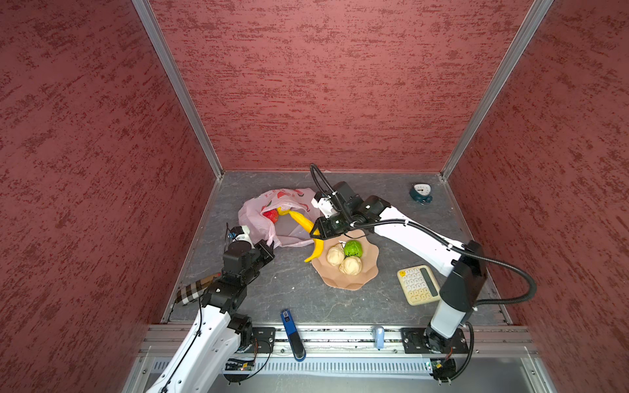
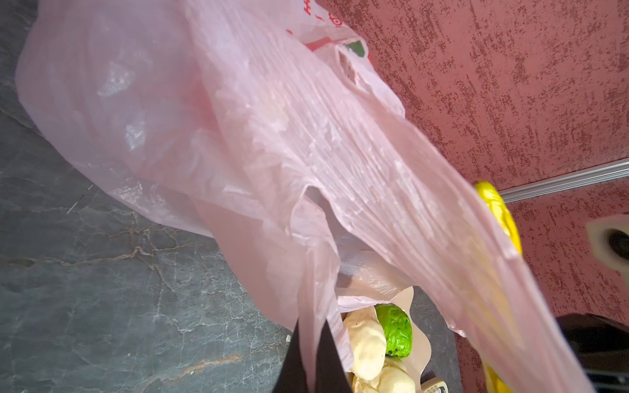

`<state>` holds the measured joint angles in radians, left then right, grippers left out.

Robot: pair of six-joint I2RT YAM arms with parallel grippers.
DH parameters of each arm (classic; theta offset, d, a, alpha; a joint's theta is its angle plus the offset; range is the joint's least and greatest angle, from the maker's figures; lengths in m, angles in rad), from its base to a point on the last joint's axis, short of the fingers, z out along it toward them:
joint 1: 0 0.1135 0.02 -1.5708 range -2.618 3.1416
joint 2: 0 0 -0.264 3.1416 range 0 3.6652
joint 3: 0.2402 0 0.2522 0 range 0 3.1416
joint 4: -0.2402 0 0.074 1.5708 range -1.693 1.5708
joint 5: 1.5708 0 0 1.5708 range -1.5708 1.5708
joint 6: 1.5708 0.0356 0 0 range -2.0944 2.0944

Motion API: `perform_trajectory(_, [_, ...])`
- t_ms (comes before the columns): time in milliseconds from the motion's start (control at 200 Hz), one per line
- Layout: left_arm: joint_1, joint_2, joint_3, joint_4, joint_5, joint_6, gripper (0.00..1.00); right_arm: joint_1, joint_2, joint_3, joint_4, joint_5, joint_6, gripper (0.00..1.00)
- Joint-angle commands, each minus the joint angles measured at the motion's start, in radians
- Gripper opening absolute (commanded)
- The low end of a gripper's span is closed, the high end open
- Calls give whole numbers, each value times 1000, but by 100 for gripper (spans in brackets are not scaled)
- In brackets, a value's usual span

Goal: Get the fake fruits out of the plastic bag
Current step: 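Carry the yellow banana over the peach bowl and open the right gripper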

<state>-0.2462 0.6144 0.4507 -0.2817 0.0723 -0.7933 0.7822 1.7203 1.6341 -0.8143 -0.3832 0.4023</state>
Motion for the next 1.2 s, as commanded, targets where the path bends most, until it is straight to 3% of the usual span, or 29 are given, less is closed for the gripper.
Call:
perform_trajectory(0, [-1,15,44,24,1,46,6,-47,-72,-62,-26,78,-14,30])
perform_trajectory(496, [13,101,68,122,31,78,7,-133,-368,-417,64,271,165,31])
perform_trajectory(837, [19,121,63,145,55,78,7,-146,-426,-669,162,377,316,31])
perform_trajectory(1197, [30,114,59,127,57,79,7,-146,-453,-763,210,392,377,32])
